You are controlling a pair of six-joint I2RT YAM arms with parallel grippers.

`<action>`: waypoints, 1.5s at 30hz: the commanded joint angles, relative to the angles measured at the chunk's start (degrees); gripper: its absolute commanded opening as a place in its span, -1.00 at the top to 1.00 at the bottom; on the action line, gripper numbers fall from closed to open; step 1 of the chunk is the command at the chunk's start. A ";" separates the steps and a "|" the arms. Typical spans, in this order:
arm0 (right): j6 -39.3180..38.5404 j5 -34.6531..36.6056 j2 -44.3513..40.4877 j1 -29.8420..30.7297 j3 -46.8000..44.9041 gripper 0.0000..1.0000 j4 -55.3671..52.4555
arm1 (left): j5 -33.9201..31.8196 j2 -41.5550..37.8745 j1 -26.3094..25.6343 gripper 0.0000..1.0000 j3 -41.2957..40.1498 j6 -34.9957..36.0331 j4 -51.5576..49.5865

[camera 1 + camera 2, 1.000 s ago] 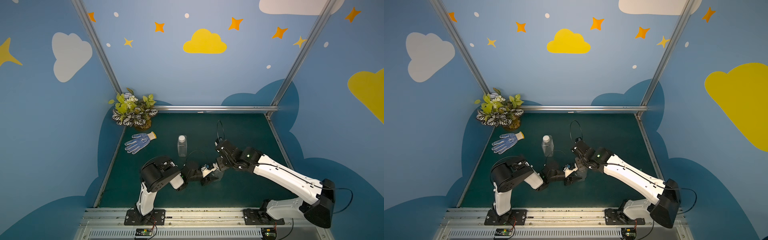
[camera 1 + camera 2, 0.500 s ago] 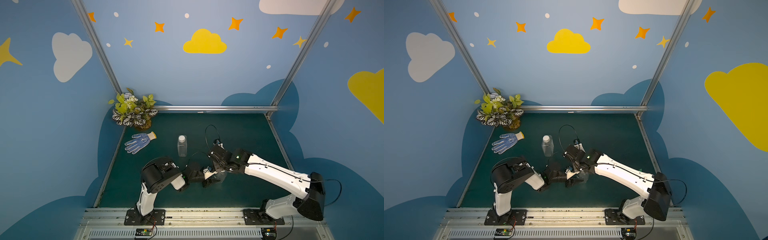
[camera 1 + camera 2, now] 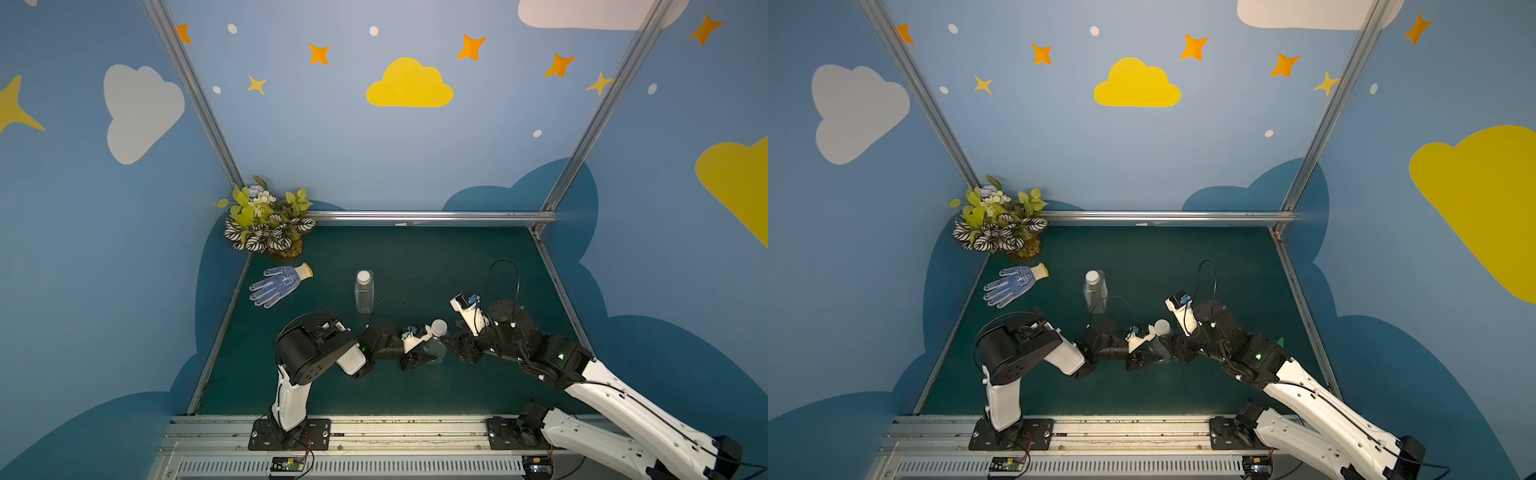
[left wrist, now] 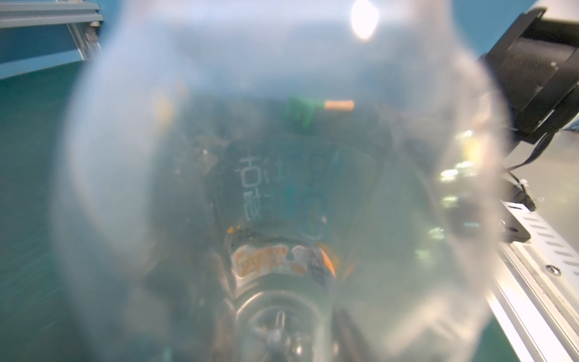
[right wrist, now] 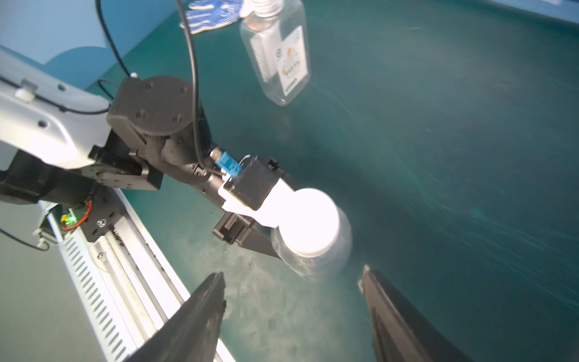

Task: Screw on the bottle caps
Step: Screw the bottle cap onto the plastic bottle.

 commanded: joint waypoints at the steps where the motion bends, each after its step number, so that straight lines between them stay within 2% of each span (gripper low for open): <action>1: -1.42 -5.65 3.47 -0.94 -1.76 -0.48 13.73 | 3.09 -2.86 1.52 0.13 -0.03 -0.27 -2.75; 7: -2.80 -8.26 11.15 -2.04 -1.43 -0.48 20.67 | 6.41 -5.86 4.22 0.14 1.75 0.61 -11.30; 14: -4.45 -10.09 18.83 -5.13 2.72 -0.46 20.13 | 6.29 -3.61 5.72 0.15 1.23 0.91 -10.25; 17: -4.79 -12.29 20.77 -6.51 4.96 -0.36 17.79 | 6.60 -2.00 6.16 0.15 0.97 0.17 -8.07; 25: -6.69 -17.82 22.15 -8.39 8.01 -0.06 13.43 | 7.64 -1.14 6.70 0.15 1.03 -0.62 -6.97; 37: -6.55 -20.81 24.56 -9.37 8.47 -0.04 15.19 | 8.45 -0.41 6.80 0.15 1.32 -1.31 -6.15; 45: -6.67 -22.24 26.04 -9.82 8.69 0.29 16.12 | 8.11 -0.35 6.79 0.15 1.23 -1.57 -5.66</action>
